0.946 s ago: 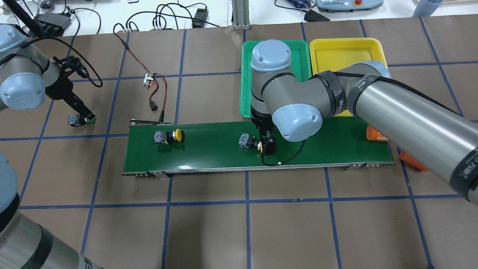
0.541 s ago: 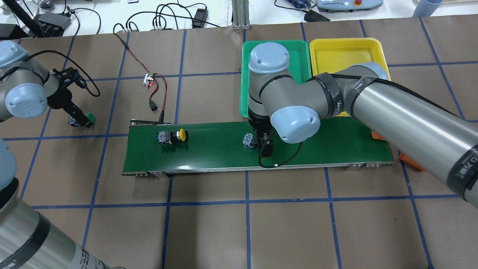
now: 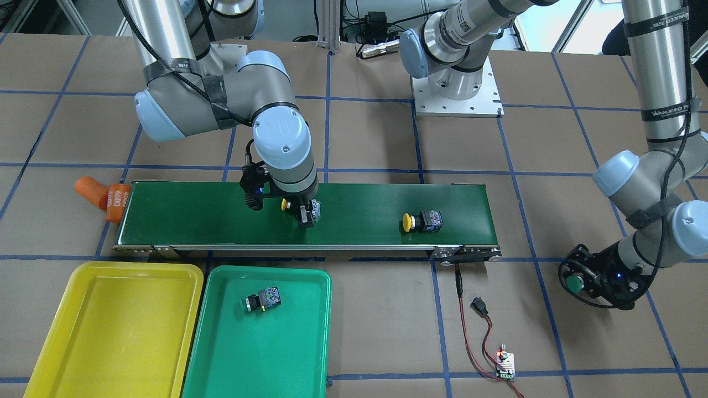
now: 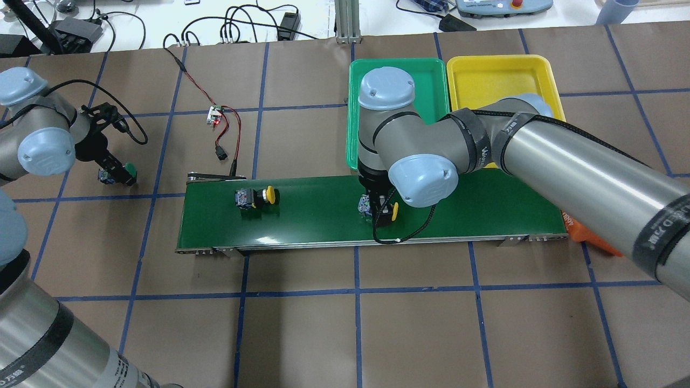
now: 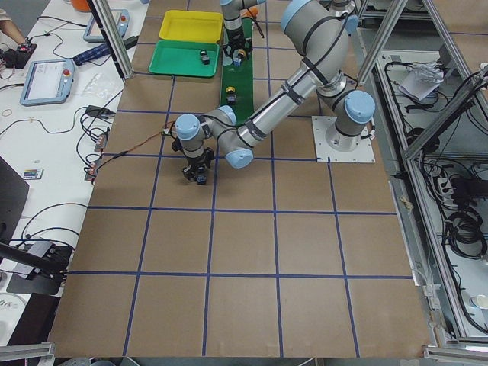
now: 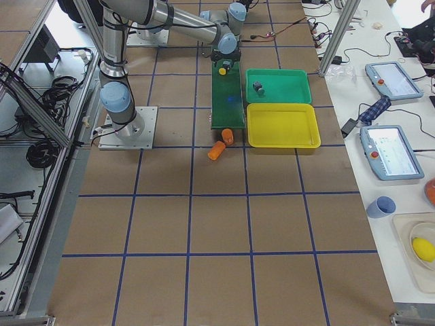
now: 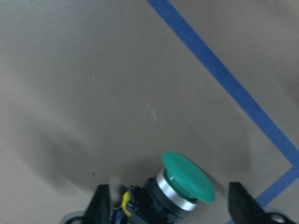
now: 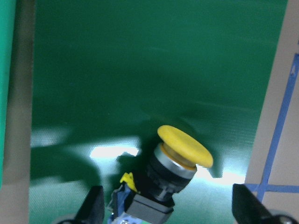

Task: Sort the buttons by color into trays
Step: 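Grasp yellow button on belt with right gripper while left grasps green button, then carry yellow button to yellow tray with right while left places green button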

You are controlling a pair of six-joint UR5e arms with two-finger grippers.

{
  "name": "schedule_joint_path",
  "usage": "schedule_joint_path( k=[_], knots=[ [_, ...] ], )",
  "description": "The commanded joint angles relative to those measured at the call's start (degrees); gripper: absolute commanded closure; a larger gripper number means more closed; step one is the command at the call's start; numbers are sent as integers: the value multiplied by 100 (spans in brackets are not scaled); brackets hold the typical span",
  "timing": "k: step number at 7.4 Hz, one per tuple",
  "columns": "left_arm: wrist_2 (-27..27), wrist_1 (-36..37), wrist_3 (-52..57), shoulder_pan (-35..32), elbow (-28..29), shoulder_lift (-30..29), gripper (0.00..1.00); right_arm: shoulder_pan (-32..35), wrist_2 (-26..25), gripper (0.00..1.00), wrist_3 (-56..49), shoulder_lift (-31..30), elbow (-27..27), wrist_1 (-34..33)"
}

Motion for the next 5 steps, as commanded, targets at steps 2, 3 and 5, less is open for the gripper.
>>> schedule_joint_path(
  k=[2, 3, 5],
  knots=[
    [11, -15, 4, -68, -9, 182, 100, -39, -152, 100, -190, -61, -69, -197],
    [-32, -225, 4, -112, -79, 427, 100, -91, -266, 100, -216, -79, -130, -198],
    [-42, -332, 4, -576, -865, 1286, 100, -520, -311, 100, -207, -158, -340, -189]
  ],
)
